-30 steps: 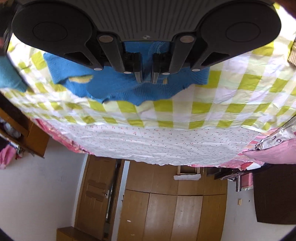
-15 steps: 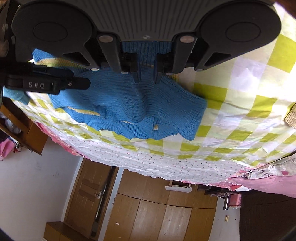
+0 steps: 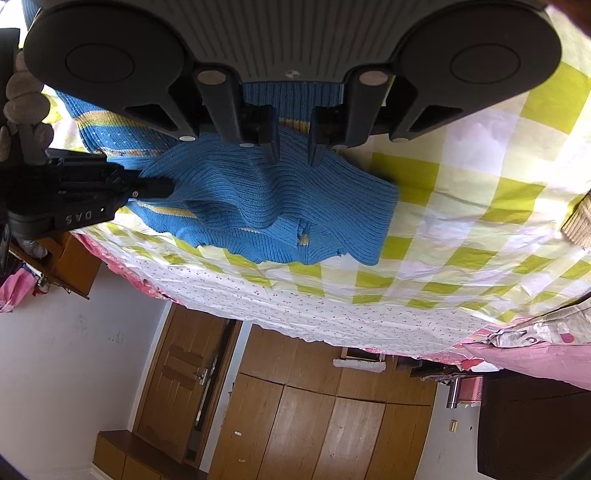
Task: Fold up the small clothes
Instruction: 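Grasp the sweater hem with the right gripper and fold it up toward the collar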
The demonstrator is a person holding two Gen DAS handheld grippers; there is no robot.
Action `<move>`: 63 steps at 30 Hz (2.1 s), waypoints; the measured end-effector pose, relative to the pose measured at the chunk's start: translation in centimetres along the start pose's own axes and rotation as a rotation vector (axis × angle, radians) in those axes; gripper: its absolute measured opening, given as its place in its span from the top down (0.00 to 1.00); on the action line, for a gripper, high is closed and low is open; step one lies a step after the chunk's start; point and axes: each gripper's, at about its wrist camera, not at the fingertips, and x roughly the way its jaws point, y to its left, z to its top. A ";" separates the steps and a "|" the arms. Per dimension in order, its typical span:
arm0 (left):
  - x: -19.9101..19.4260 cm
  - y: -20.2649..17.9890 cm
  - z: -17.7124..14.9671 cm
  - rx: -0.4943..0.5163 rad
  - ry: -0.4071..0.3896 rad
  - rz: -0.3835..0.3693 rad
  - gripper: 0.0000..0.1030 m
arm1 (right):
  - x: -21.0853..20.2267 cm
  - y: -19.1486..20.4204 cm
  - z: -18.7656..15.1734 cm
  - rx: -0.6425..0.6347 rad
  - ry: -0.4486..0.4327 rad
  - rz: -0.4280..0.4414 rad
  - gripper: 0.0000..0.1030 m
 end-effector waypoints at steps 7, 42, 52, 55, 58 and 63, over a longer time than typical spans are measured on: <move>-0.6 0.2 0.3 -0.011 -0.038 -0.007 0.72 | -2.9 2.4 5.1 -0.065 -0.125 0.021 0.91; 1.5 -3.1 -0.8 0.122 0.029 0.027 0.65 | -2.9 -12.0 5.7 0.027 -0.071 -0.147 0.77; 3.8 -5.9 2.5 0.208 0.015 0.017 0.62 | -2.7 -10.9 8.6 0.064 -0.129 -0.058 0.91; 4.1 -6.3 3.5 0.196 -0.022 0.011 0.61 | -5.3 -8.9 9.1 0.006 -0.246 0.053 0.92; 4.6 -6.3 3.8 0.171 -0.031 0.011 0.61 | -6.1 -8.4 8.9 -0.015 -0.275 0.075 0.91; 6.4 -6.2 3.0 0.199 0.032 0.056 0.61 | -2.2 -11.8 6.9 -0.019 -0.127 -0.207 0.88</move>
